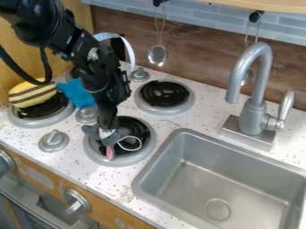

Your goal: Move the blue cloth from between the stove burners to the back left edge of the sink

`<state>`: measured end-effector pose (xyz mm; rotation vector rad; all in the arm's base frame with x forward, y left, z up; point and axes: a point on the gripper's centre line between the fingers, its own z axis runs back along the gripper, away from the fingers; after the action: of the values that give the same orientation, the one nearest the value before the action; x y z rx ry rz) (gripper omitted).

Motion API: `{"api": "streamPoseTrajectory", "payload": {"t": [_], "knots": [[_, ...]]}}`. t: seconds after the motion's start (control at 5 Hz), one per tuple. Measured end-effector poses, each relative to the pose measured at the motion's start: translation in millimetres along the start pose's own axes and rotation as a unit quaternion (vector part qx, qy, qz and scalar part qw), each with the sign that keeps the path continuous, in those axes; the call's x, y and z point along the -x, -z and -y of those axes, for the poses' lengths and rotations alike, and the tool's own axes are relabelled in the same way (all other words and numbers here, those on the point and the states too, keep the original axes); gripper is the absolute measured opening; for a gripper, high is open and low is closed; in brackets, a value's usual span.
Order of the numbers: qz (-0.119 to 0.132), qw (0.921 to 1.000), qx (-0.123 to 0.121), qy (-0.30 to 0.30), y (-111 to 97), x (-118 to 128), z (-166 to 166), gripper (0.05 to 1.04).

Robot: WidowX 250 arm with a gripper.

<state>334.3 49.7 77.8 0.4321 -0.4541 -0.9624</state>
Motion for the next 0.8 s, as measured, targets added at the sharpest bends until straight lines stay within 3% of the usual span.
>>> {"api": "streamPoseTrajectory", "payload": {"t": [0.2, 0.4, 0.6, 0.8], "knots": [[-0.007, 0.9999, 0.013, -0.003, 5.0, 3.2, 5.8, 1.007], [-0.005, 0.9989, 0.025, -0.04, 0.2, 6.6, -13.5, 1.007], [-0.005, 0.9984, 0.023, -0.052, -11.3, 11.2, -23.0, 1.007], [0.0, 0.9946, 0.003, -0.104, -35.5, 16.4, -59.4, 1.007]]}}
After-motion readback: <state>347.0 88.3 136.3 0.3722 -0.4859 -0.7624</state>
